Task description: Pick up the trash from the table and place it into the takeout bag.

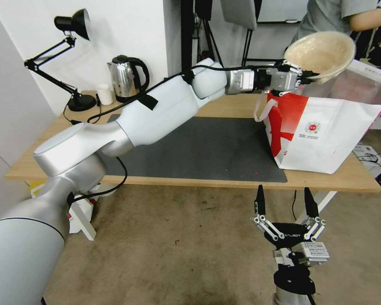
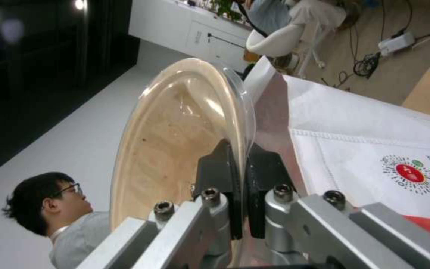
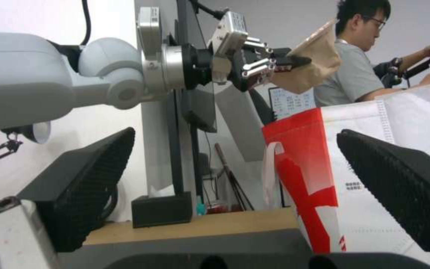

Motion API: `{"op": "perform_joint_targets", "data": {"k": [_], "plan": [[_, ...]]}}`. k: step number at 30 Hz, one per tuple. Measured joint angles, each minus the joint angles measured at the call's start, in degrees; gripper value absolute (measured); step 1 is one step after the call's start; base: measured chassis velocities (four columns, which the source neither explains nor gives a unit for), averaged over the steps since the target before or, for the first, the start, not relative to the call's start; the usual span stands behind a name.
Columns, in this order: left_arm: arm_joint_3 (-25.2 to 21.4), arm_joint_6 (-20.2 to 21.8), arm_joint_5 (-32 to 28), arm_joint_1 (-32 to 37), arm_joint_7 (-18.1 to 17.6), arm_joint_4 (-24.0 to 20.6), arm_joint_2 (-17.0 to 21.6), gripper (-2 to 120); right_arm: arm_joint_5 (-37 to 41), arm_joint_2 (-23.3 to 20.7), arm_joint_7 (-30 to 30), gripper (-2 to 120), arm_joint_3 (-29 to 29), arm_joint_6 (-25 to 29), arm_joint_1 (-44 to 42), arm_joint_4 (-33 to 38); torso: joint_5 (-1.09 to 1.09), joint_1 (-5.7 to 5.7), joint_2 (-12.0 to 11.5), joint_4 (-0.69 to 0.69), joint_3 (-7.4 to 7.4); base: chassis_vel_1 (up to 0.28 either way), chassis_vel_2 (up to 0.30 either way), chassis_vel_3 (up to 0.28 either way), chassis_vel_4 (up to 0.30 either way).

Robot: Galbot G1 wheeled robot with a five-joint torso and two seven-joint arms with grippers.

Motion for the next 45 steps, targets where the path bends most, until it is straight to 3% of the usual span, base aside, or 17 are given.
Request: {"op": "perform_joint_targets", "data": {"k": [6, 18, 21, 24, 25, 32, 40, 45], "plan": [[0.0, -0.5, 0.7, 0.3, 0.0, 1.0, -0.5, 3, 0.0, 0.0, 0.0, 100, 0.0, 0.0, 0.0, 0.0, 0.0, 0.0, 0.0, 0.0, 0.0, 0.0, 0.0, 0.0, 0.0], [0.1, -1.3, 1.7, 0.3, -0.9, 2.9, -2.0, 45, 0.0, 0.0, 0.0, 100, 0.0, 0.0, 0.0, 0.0, 0.0, 0.0, 0.0, 0.0, 0.0, 0.0, 0.0, 0.0, 0.0], [0.1, -1.5, 1.9, 0.3, -0.9, 3.4, -2.9, 61, 0.0, 0.0, 0.0, 100, 0.0, 0.0, 0.0, 0.0, 0.0, 0.0, 0.0, -0.02, 0.0, 0.0, 0.0, 0.0, 0.0], [0.1, -1.5, 1.9, 0.2, -0.9, 3.4, -3.0, 66, 0.0, 0.0, 0.0, 100, 0.0, 0.0, 0.0, 0.0, 0.01, 0.0, 0.0, -0.01, 0.0, 0.0, 0.0, 0.0, 0.0], [0.1, -1.5, 1.9, 0.0, -0.9, 3.4, -3.0, 74, 0.0, 0.0, 0.0, 100, 0.0, 0.0, 0.0, 0.0, 0.0, 0.0, 0.0, 0.0, 0.0, 0.0, 0.0, 0.0, 0.0], [0.1, -1.5, 1.6, -0.4, -1.0, 2.6, -2.2, 97, 0.0, 0.0, 0.0, 100, 0.0, 0.0, 0.0, 0.0, 0.0, 0.0, 0.0, 0.0, 0.0, 0.0, 0.0, 0.0, 0.0], [0.5, -0.8, 0.9, 0.1, -1.0, 1.0, -0.9, 100, 0.0, 0.0, 0.0, 100, 0.0, 0.0, 0.0, 0.0, 0.0, 0.0, 0.0, -0.01, 0.0, 0.0, 0.0, 0.0, 0.0], [1.1, 1.4, -2.5, 0.4, -1.0, -1.5, 1.7, 100, 0.0, 0.0, 0.0, 100, 0.0, 0.0, 0.0, 0.0, 0.0, 0.0, 0.0, 0.0, 0.0, 0.0, 0.0, 0.0, 0.0]]}}
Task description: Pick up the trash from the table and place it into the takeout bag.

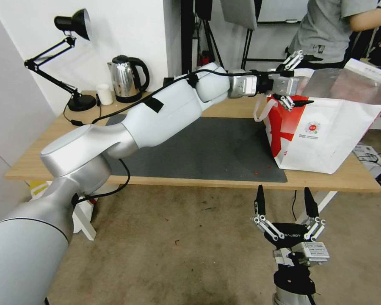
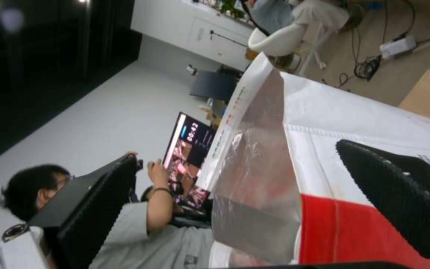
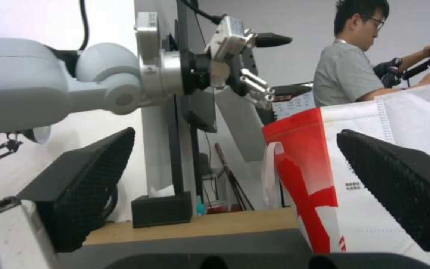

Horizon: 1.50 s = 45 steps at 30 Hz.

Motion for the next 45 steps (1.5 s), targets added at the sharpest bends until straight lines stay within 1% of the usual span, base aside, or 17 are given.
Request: {"op": "perform_joint_targets", "data": {"k": [2, 3, 6, 7, 10, 11, 15, 16, 20, 25, 29, 30, 34, 38, 42, 43, 45], "plan": [[0.0, 1.2, -1.9, 0.3, -0.2, -1.6, 1.6, 100, 0.0, 0.0, 0.0, 100, 0.0, 0.0, 0.0, 0.0, 0.0, 0.0, 0.0, -0.01, 0.0, 0.0, 0.0, 0.0, 0.0], [0.0, 1.2, -1.9, 0.3, -0.2, -1.6, 1.6, 100, 0.0, 0.0, 0.0, 100, 0.0, 0.0, 0.0, 0.0, 0.0, 0.0, 0.0, -0.01, 0.0, 0.0, 0.0, 0.0, 0.0], [0.0, 2.7, -4.1, 0.6, -1.2, -3.9, 4.1, 100, 0.0, 0.0, 0.0, 100, 0.0, 0.0, 0.0, 0.0, -0.01, 0.01, 0.0, 0.0, 0.0, 0.0, 0.0, 0.0, 0.0], [0.0, 2.7, -4.1, 0.6, -1.2, -3.9, 4.1, 100, 0.0, 0.0, 0.0, 100, 0.0, 0.0, 0.0, 0.0, -0.01, 0.01, 0.0, 0.0, 0.0, 0.0, 0.0, 0.0, 0.0], [-0.4, 4.1, -5.7, 1.4, -2.1, -6.3, 6.3, 100, 0.0, 0.0, 0.0, 100, 0.0, 0.0, 0.0, 0.0, -0.01, 0.01, 0.0, -0.01, 0.0, 0.0, 0.0, 0.0, 0.0], [-0.4, 4.1, -5.7, 1.4, -2.1, -6.3, 6.3, 100, 0.0, 0.0, 0.0, 100, 0.0, 0.0, 0.0, 0.0, -0.01, 0.01, 0.0, -0.01, 0.0, 0.0, 0.0, 0.0, 0.0], [-2.2, 5.4, -6.4, 2.9, -2.9, -9.4, 9.1, 100, 0.0, 0.0, 0.0, 100, 0.0, 0.0, 0.0, 0.0, 0.0, 0.01, 0.0, 0.0, 0.0, 0.0, 0.0, 0.0, 0.0], [-2.2, 5.4, -6.4, 2.9, -2.9, -9.4, 9.1, 100, 0.0, 0.0, 0.0, 100, 0.0, 0.0, 0.0, 0.0, 0.0, 0.01, 0.0, 0.0, 0.0, 0.0, 0.0, 0.0, 0.0], [-3.5, 6.8, -7.9, 4.0, -4.0, -12.0, 11.0, 100, 0.0, 0.0, 0.0, 100, 0.0, 0.0, 0.0, 0.0, 0.0, 0.01, 0.0, -0.01, 0.0, 0.0, 0.0, 0.0, 0.0], [-4.3, 7.5, -9.2, 4.8, -5.0, -13.5, 12.0, 100, 0.0, 0.0, 0.0, 100, 0.0, 0.0, 0.0, 0.0, 0.0, 0.01, 0.0, -0.01, 0.0, 0.0, 0.0, 0.0, 0.0], [-6.0, 8.2, -10.3, 6.1, -6.2, -15.7, 13.9, 100, 0.0, 0.0, 0.0, 100, 0.0, 0.0, 0.0, 0.0, 0.0, 0.01, 0.0, -0.02, 0.0, 0.0, 0.0, 0.0, 0.0], [-6.0, 8.2, -10.3, 6.1, -6.2, -15.7, 13.9, 100, 0.0, 0.0, 0.0, 100, 0.0, 0.0, 0.0, 0.0, 0.0, 0.01, 0.0, -0.02, 0.0, 0.0, 0.0, 0.0, 0.0], [-7.8, 8.5, -11.0, 7.5, -7.9, -18.1, 16.5, 100, 0.0, 0.0, 0.0, 100, 0.0, 0.0, 0.0, 0.0, 0.0, 0.01, 0.0, 0.0, 0.0, 0.0, 0.0, 0.0, 0.0], [-9.0, 8.7, -11.6, 8.3, -9.0, -19.5, 17.8, 100, 0.0, 0.0, 0.0, 100, 0.0, 0.0, 0.0, 0.0, 0.0, 0.0, 0.0, -0.01, 0.0, 0.0, 0.0, 0.0, 0.0], [-11.8, 9.5, -12.6, 10.9, -12.5, -22.0, 20.1, 100, 0.0, 0.0, 0.0, 100, 0.0, 0.0, 0.0, 0.0, 0.0, 0.0, 0.0, -0.02, 0.0, 0.0, 0.0, 0.0, 0.0], [-11.8, 9.5, -12.6, 10.9, -12.5, -22.0, 20.1, 100, 0.0, 0.0, 0.0, 100, 0.0, 0.0, 0.0, 0.0, 0.0, 0.0, 0.0, -0.02, 0.0, 0.0, 0.0, 0.0, 0.0], [-12.7, 9.7, -12.8, 11.8, -13.6, -23.0, 21.1, 100, 0.0, 0.0, 0.0, 100, 0.0, 0.0, 0.0, 0.0, 0.0, 0.0, 0.0, -0.01, 0.0, 0.0, 0.0, 0.0, 0.0]]}}
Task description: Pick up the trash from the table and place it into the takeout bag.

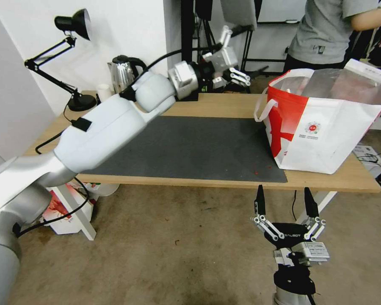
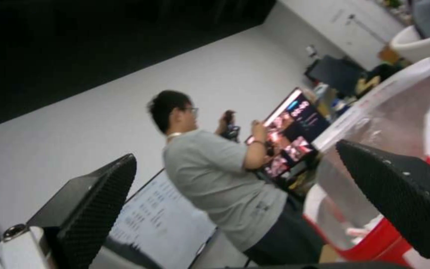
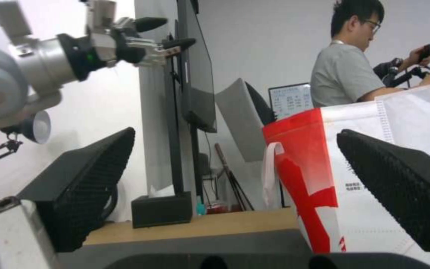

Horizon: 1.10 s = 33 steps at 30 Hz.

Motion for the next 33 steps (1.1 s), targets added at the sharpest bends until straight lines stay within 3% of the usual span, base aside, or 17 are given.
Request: {"op": "perform_joint_targets", "data": {"k": [14, 22, 25, 26, 31, 33], "plan": [[-7.3, 2.9, -3.5, 10.1, -4.8, -9.7, 9.1, 100, 0.0, 0.0, 0.0, 100, 0.0, 0.0, 0.0, 0.0, -0.01, 0.0, 0.0, 0.01, 0.0, 0.0, 0.0, 0.0, 0.0], [-13.4, 4.4, -3.8, 18.0, -7.7, -15.9, 12.4, 100, 0.0, 0.0, 0.0, 100, 0.0, 0.0, 0.0, 0.0, -0.01, 0.0, 0.0, 0.01, 0.0, 0.0, 0.0, 0.0, 0.0], [-13.9, 4.5, -3.8, 18.5, -7.9, -16.3, 12.7, 100, 0.0, 0.0, 0.0, 100, 0.0, 0.0, 0.0, 0.0, -0.01, 0.0, 0.0, 0.0, 0.0, 0.0, 0.0, 0.0, 0.0], [-16.8, 5.0, -3.9, 21.4, -9.4, -18.5, 14.3, 100, 0.0, 0.0, 0.0, 100, 0.0, 0.0, 0.0, 0.0, 0.0, 0.0, 0.0, 0.0, 0.0, 0.0, 0.0, 0.0, 0.0], [-21.2, 5.8, -4.6, 25.6, -10.6, -21.4, 15.7, 100, 0.0, 0.0, 0.0, 100, 0.0, 0.0, 0.0, 0.0, 0.01, 0.0, 0.0, 0.01, 0.0, 0.0, 0.0, 0.0, 0.0], [-25.6, 6.3, -4.8, 30.5, -11.3, -24.1, 16.6, 100, 0.0, 0.0, 0.0, 100, 0.0, 0.0, 0.0, 0.0, -0.01, 0.0, 0.0, 0.0, 0.0, 0.0, 0.0, 0.0, 0.0]]}}
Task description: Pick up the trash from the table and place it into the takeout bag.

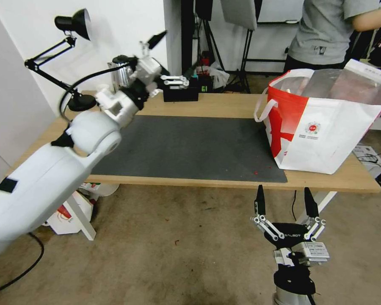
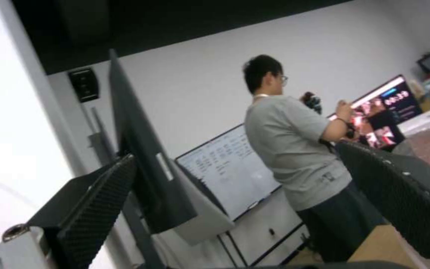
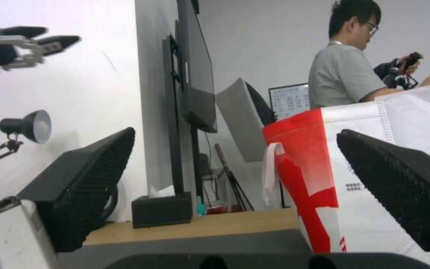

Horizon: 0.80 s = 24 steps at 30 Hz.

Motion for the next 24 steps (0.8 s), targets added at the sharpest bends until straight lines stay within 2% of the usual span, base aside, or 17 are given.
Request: {"op": "perform_joint_targets", "data": {"k": [2, 14, 16, 20, 24], "plan": [[-3.0, 0.4, 0.0, 3.4, -0.6, -1.7, 0.5, 100, 0.0, 0.0, 0.0, 100, 0.0, 0.0, 0.0, 0.0, 0.0, 0.0, 0.0, 0.02, 0.0, 0.0, 0.0, 0.0, 0.0], [-12.7, 0.7, 0.2, 16.6, -4.0, -8.7, 2.8, 100, 0.0, 0.0, 0.0, 100, 0.0, 0.0, 0.0, 0.0, 0.01, 0.0, 0.0, -0.01, 0.0, 0.0, 0.0, 0.0, 0.0], [-16.0, 0.7, 0.5, 21.1, -4.2, -10.8, 2.6, 100, 0.0, 0.0, 0.0, 100, 0.0, 0.0, 0.0, 0.0, 0.0, 0.0, 0.0, 0.02, 0.0, 0.0, 0.0, 0.0, 0.0], [-18.6, 0.6, 0.9, 24.2, -4.5, -12.4, 1.9, 100, 0.0, 0.0, 0.0, 100, 0.0, 0.0, 0.0, 0.0, 0.01, 0.0, 0.0, 0.01, 0.0, 0.0, 0.0, 0.0, 0.0], [-22.3, 0.7, 2.1, 29.6, -6.3, -15.6, -0.5, 100, 0.0, 0.0, 0.0, 100, 0.0, 0.0, 0.0, 0.0, 0.02, 0.0, 0.0, 0.0, 0.0, 0.0, 0.0, 0.0, 0.0]]}}
